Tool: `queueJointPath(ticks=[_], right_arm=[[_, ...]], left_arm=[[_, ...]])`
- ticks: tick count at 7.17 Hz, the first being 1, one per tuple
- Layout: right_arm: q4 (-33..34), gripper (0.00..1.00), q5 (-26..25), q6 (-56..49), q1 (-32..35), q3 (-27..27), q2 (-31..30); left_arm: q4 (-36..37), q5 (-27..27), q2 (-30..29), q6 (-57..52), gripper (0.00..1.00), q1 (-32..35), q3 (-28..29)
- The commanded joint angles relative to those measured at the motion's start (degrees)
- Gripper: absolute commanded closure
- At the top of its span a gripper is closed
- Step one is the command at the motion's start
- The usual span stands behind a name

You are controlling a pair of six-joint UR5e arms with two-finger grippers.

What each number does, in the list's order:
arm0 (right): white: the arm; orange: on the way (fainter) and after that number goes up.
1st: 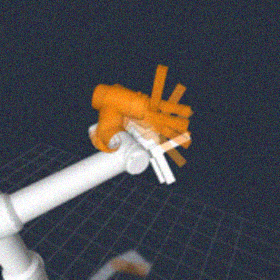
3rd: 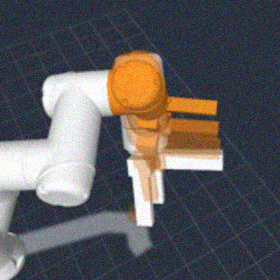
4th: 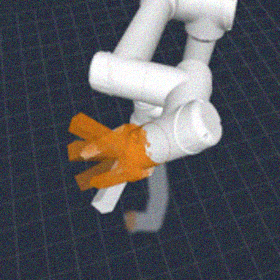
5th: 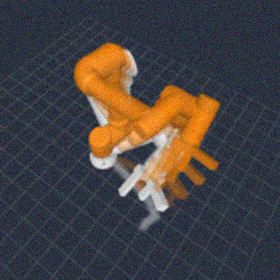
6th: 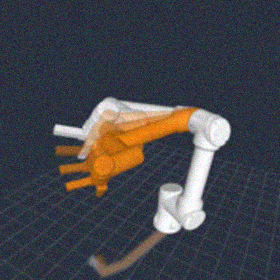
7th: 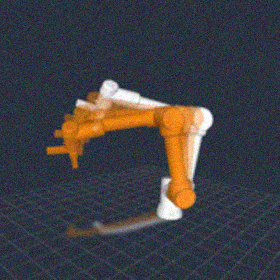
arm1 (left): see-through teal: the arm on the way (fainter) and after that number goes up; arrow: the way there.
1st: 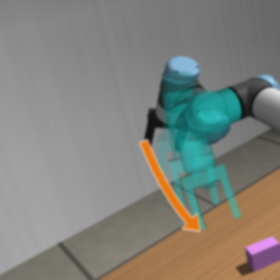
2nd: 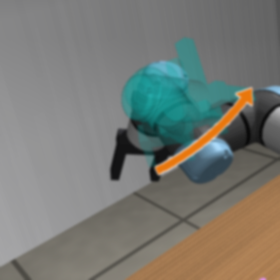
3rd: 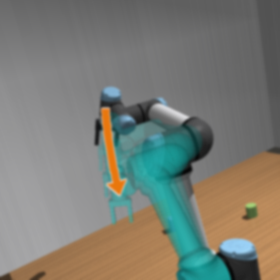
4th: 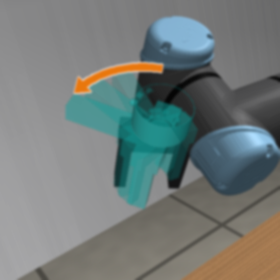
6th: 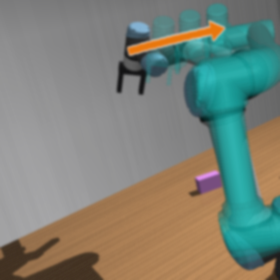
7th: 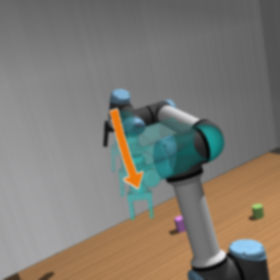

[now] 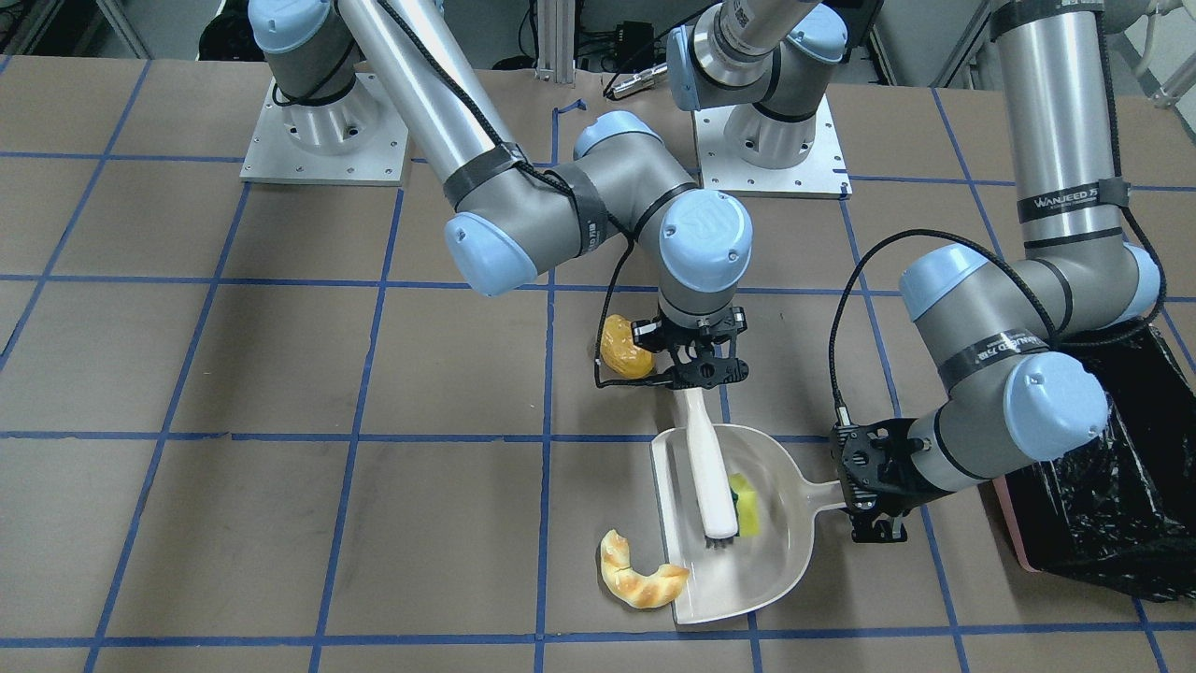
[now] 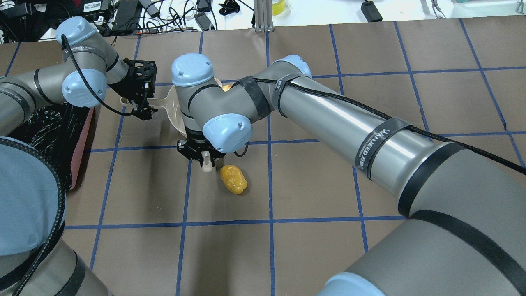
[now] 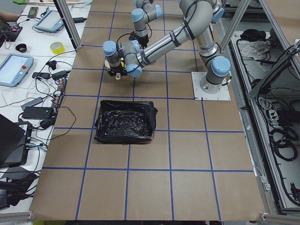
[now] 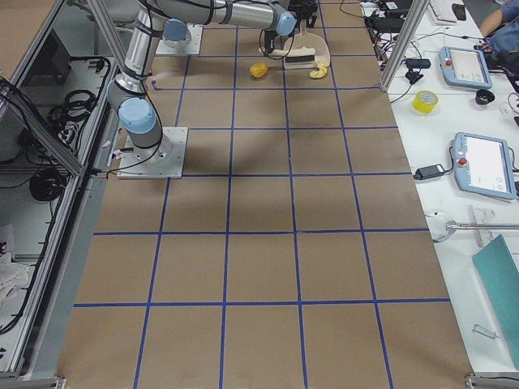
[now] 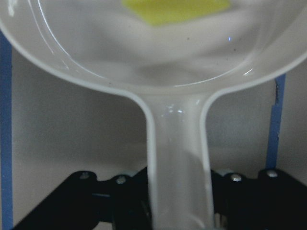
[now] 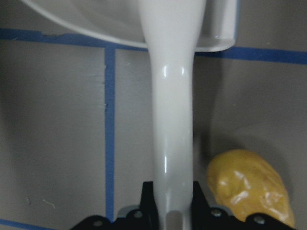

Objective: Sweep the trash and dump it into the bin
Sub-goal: 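Carry the brush with the right gripper toward the yellow object near the dustpan, then sweep the sponge and bread into the dustpan with the right-held brush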

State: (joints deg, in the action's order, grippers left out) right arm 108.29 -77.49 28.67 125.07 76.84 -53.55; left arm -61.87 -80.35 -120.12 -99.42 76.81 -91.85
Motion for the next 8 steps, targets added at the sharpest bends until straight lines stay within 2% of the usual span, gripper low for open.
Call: queueJointPath(ticks=[1,2,3,4,5,6,7,8], right_arm=[[-6.56,1.00,-0.02,-0.36,-0.08,-1.69,-1.98],[-13.04,1.00,-5.16,-3.33,-2.35,-1.69,-5.04],[-14.93,1.00,-7.82,-4.84,-6.12,-1.60,-7.07],[-14.08,1.00,-9.76,-8.16,-9.46,-1.26,-7.27],[-13.90,1.00,-13.79,-16.98,-12.72,-1.16,-6.75],[-13.46,1.00,-13.48,-20.73,-13.88,-0.99,-6.05],[-8.33,1.00,-13.91,-23.03,-14.06,-1.16,-3.17],[-6.36,1.00,-13.91,-22.61,-14.24,-1.34,-1.75]], left_arm=[[0.00,0.02,0.06,0.02,1.00,0.09,0.00],[0.00,0.02,-0.03,-0.07,1.00,0.09,-0.08],[0.00,0.02,-0.12,-0.07,1.00,0.09,-0.08],[0.00,-0.07,-0.20,-0.07,1.00,0.09,-0.08],[0.00,-0.07,-0.21,-0.07,1.00,0.09,-0.08],[-0.09,-0.07,-0.29,-0.07,1.00,0.09,-0.08],[-0.09,-0.07,-0.29,0.02,1.00,0.18,-0.26],[0.00,-0.15,-0.29,-0.07,1.00,0.18,-0.52]])
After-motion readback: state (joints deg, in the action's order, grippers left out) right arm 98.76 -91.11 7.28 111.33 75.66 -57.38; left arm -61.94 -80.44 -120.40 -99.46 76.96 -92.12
